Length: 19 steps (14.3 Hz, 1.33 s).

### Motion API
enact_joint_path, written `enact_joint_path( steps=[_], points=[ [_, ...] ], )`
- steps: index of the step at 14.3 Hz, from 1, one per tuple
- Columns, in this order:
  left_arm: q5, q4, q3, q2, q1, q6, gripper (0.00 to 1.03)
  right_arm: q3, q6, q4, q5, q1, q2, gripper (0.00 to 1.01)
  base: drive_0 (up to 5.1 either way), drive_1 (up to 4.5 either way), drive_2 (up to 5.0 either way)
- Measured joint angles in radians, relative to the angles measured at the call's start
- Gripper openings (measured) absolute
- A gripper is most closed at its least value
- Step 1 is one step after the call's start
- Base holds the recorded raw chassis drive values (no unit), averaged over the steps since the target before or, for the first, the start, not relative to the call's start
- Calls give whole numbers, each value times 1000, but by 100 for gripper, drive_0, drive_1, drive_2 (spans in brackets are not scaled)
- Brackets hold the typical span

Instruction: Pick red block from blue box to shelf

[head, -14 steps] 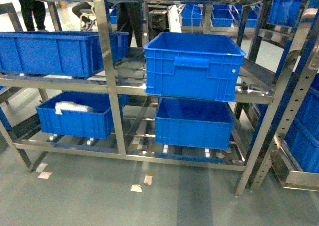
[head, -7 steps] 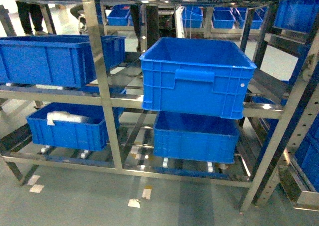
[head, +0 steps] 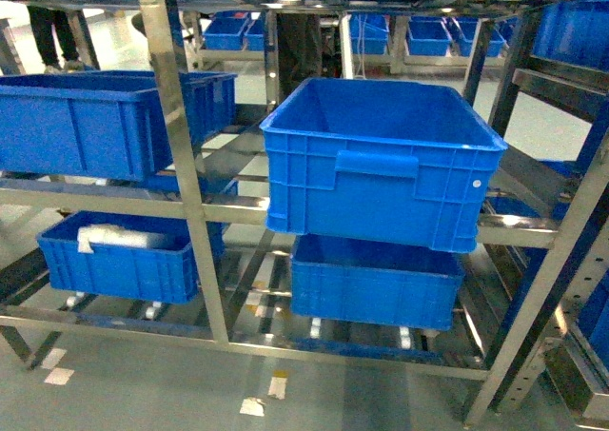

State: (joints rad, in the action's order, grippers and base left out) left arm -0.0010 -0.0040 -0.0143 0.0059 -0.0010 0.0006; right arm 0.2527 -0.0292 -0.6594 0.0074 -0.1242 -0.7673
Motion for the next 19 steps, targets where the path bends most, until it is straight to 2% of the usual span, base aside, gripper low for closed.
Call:
enact_joint_path(
  steps=[11,17,19],
  points=[
    [0,0,0,0,0,0,98,0,0,-2,0,0,4,28,-4,368,-376],
    [0,0,0,0,0,0,98,0,0,1,0,0,1,28,-2,259,-262],
    [0,0,0,0,0,0,98,0,0,0,0,0,3,28,0,0,0]
  ],
)
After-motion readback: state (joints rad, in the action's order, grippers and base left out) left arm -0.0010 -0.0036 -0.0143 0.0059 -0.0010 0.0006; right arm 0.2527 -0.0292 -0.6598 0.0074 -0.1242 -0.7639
